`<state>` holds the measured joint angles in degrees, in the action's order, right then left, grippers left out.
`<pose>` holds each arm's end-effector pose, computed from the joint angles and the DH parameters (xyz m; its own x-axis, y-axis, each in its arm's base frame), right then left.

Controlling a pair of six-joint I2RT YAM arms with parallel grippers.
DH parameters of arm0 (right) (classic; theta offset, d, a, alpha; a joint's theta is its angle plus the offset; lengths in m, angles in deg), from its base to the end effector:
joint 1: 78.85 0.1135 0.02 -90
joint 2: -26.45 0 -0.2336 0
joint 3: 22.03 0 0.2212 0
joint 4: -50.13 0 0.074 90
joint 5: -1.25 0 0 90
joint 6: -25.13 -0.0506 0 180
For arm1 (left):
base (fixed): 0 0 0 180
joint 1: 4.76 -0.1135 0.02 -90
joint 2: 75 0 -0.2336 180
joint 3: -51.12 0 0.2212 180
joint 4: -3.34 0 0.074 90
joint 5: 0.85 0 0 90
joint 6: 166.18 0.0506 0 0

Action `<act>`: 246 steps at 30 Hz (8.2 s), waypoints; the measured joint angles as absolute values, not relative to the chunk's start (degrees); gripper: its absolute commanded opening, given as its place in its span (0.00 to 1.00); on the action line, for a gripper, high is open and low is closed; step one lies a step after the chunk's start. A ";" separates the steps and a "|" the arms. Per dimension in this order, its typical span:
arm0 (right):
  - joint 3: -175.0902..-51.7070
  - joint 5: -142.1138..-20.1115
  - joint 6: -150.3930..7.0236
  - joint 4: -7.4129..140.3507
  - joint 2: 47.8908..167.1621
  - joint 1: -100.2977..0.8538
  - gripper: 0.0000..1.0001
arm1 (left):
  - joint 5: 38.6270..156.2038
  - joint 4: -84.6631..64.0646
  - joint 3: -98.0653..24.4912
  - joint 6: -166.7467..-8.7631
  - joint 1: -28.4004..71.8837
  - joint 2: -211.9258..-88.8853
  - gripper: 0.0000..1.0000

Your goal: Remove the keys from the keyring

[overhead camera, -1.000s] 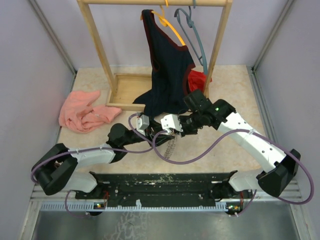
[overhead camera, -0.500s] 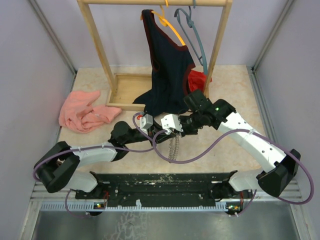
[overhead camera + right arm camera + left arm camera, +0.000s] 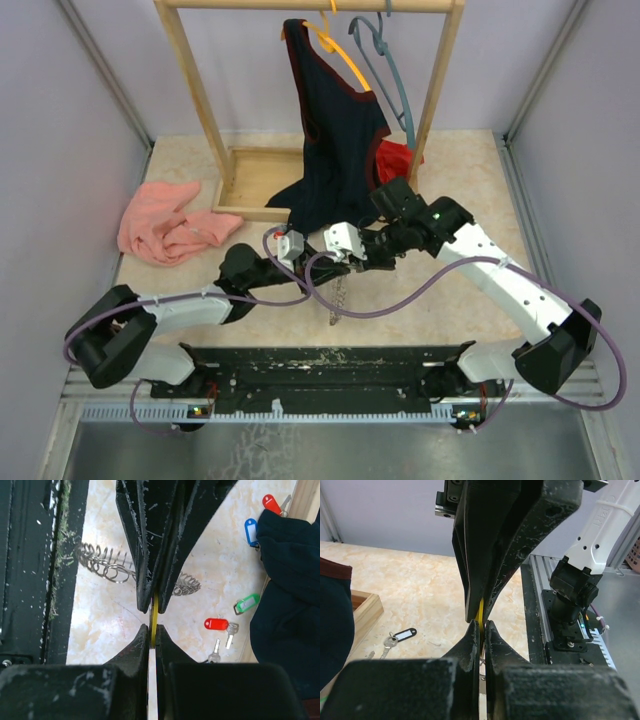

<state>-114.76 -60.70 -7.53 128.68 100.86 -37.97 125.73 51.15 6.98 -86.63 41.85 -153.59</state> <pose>0.1554 0.1660 0.3050 0.2807 -0.7397 -0.6116 -0.9595 -0.2006 -0.1977 0.1620 -0.2153 0.2438 -0.0220 -0.1888 -0.9818 0.9944 0.0977 -0.0410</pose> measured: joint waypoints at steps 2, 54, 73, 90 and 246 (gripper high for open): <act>-114.76 -58.56 -8.05 128.37 100.86 -39.21 0.08 | 125.14 51.52 7.42 -86.72 41.85 -152.89 0.00; -92.02 -11.13 -56.12 69.93 92.62 -55.95 0.37 | 117.12 74.23 14.08 -103.81 41.46 -152.93 0.00; -91.89 -15.83 -49.08 77.99 93.10 -54.21 0.00 | 116.75 74.21 14.08 -103.70 41.46 -152.93 0.00; -96.99 -20.55 -41.97 89.88 93.14 -53.83 0.00 | 117.75 73.72 14.10 -102.61 40.67 -151.71 0.39; -86.65 -5.86 -41.58 75.37 94.32 -54.14 0.00 | 120.92 51.87 5.27 -93.28 44.67 -145.08 0.00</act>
